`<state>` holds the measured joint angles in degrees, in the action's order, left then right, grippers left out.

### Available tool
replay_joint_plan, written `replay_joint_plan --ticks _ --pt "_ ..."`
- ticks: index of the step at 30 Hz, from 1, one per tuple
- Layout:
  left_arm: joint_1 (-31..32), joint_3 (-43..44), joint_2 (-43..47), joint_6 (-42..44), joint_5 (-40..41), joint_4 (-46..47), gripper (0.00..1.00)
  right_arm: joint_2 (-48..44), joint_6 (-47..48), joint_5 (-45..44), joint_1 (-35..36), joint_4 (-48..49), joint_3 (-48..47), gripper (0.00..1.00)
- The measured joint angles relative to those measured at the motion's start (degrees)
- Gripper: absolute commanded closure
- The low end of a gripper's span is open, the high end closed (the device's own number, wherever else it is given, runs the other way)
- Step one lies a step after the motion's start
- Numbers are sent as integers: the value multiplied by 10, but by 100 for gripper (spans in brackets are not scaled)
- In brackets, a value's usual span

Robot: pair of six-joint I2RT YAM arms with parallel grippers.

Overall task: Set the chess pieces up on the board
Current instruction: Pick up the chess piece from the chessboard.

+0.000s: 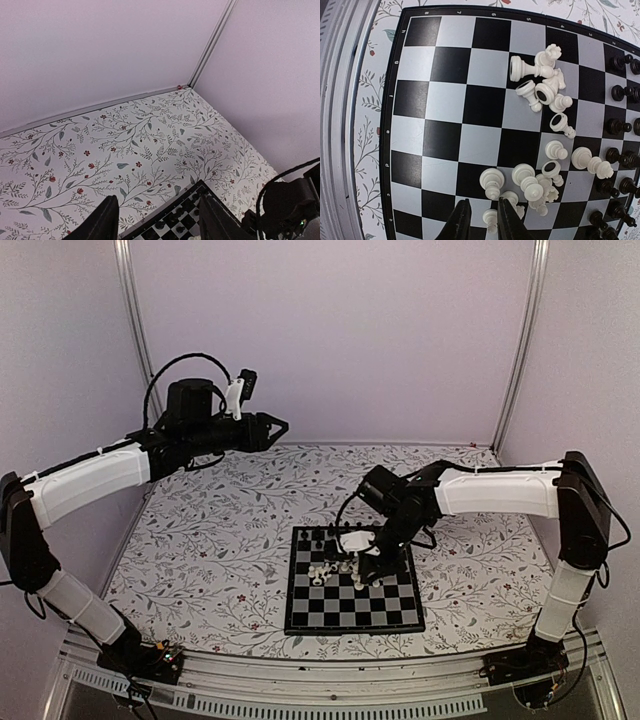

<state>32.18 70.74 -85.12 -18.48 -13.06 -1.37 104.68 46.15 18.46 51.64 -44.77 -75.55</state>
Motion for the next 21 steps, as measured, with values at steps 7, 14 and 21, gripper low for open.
replay_joint_plan --ticks 7,14,21 --pt "0 0 -4 0 -3 -3 43 17 0 0 5 5 0 80" --pt "0 0 -8 0 -7 -7 43 24 -2 -2 10 12 0 80" --pt "0 0 -8 0 -12 -10 43 27 -5 -5 14 17 0 93"
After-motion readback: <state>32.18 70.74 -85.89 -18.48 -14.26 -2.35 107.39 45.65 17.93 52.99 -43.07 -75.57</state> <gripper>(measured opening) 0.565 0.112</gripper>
